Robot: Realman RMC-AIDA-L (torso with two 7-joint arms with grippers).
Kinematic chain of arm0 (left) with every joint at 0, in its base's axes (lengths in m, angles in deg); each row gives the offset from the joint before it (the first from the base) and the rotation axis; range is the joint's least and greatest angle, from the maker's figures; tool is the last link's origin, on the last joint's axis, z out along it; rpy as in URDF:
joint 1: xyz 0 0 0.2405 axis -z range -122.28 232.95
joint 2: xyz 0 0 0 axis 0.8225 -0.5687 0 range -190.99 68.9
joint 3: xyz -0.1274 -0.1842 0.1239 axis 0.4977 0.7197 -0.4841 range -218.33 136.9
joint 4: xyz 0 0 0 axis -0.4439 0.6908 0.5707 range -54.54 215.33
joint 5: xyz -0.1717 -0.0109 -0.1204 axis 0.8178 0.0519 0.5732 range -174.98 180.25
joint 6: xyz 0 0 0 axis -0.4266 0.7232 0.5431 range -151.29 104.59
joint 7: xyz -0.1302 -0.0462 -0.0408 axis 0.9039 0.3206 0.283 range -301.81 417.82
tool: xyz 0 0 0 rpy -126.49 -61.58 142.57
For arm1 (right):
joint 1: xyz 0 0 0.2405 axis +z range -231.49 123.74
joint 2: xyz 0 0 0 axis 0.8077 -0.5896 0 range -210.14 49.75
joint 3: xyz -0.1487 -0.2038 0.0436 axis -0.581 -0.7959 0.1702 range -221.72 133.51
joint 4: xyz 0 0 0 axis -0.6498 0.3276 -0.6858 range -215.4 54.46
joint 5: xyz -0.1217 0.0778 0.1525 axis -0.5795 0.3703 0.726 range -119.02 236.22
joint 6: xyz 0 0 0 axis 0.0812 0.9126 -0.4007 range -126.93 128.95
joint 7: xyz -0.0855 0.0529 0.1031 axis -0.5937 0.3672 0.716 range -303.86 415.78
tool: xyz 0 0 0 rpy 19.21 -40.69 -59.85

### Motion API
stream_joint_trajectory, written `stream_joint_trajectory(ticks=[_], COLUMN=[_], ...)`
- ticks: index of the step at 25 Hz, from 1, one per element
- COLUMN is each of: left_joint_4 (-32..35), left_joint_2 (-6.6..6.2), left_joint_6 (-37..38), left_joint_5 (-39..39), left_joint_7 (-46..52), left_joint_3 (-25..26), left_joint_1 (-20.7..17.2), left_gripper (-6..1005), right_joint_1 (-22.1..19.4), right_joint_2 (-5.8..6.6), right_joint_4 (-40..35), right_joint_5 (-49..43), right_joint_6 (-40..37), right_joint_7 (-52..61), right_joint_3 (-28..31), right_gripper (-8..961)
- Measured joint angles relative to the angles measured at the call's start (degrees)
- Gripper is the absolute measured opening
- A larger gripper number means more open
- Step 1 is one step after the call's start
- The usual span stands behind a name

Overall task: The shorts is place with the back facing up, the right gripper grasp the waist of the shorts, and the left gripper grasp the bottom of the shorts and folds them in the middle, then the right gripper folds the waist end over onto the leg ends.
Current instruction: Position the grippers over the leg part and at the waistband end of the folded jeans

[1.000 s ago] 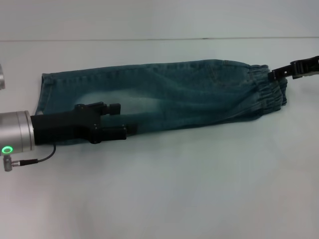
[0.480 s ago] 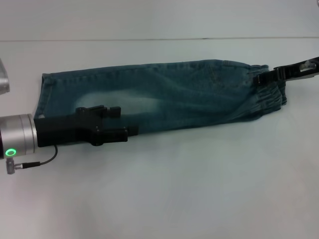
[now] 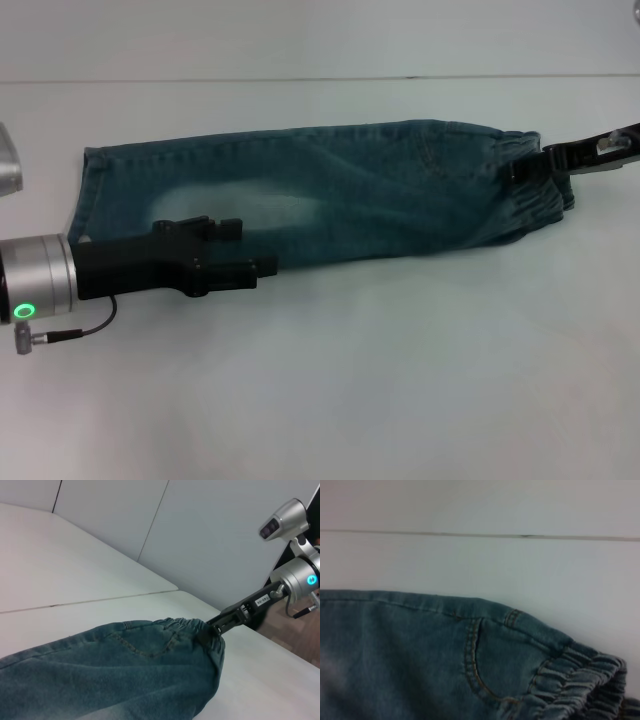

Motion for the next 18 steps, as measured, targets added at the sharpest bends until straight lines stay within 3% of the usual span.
stream_joint_trajectory(ticks=[6,16,18], left_joint_4=[0.0,-0.1,-0.1], left_joint_2=[0.15,0.42,0.47], left_joint_6=[0.0,0.4,0.5], left_joint_5=[0.0,0.3,0.4], left_joint_7=[-0.5,-0.9,-1.0], left_joint_3=[0.0,0.2,0.2], left_joint_1=[-0.4,-0.7,-0.7], left_gripper=[873,874,874], right_joint_1=[-0.3,-0.2,-0.2], right_joint_2=[0.69,0.08,0.13], right_joint_4=[-0.1,-0.1,-0.1], right_joint_5=[1.0,0.9,0.9], right_joint_6=[-1.4,-0.6,-0.9], right_joint_7=[-0.1,-2.0,-2.2], right_joint_3=[0.0,-0.4,-0.4], right_gripper=[743,715,635])
